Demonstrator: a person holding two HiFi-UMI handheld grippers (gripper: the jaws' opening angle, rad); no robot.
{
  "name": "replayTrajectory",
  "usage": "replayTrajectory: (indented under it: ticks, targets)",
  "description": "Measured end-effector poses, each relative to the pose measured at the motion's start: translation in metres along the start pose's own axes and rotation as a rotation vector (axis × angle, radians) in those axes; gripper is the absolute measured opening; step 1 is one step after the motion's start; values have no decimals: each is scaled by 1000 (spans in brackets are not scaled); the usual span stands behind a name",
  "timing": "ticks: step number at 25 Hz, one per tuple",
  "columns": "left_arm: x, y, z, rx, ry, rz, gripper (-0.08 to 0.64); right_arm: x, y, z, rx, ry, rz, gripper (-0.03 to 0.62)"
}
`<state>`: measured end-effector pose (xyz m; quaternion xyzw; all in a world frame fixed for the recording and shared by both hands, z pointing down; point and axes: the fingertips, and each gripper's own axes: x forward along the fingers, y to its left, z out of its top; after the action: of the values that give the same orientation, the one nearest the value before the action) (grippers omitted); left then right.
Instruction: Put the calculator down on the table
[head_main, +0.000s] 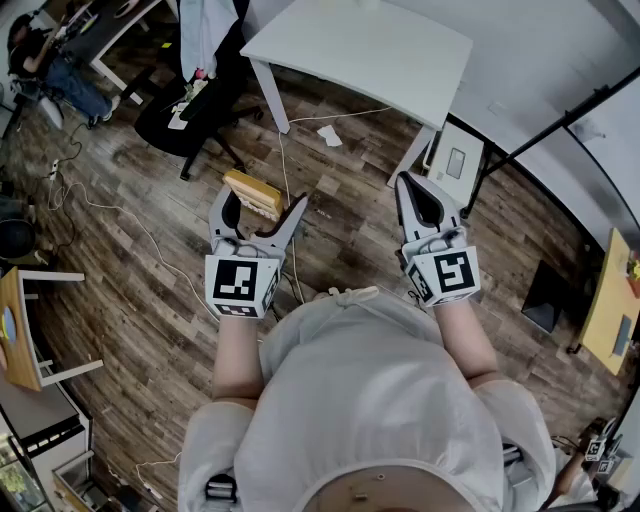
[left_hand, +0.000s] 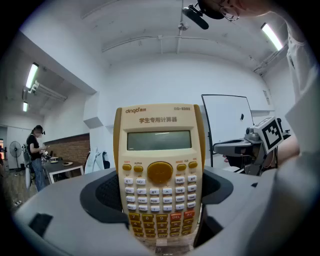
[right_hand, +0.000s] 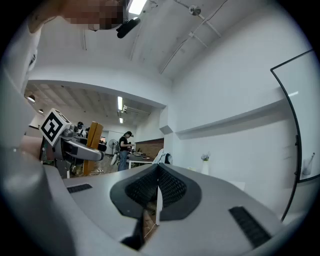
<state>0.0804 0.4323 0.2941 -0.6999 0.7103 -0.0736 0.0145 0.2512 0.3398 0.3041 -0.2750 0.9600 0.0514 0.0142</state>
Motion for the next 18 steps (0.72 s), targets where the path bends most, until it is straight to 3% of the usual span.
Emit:
replayTrajectory:
  ticks: [12, 18]
  targets:
    - [-10, 21, -3, -6, -21, -17, 413, 11, 21, 1, -1, -6, -21, 2]
    - [-20, 39, -10, -12, -31, -41, 413, 20, 33, -1, 38, -3, -72, 5]
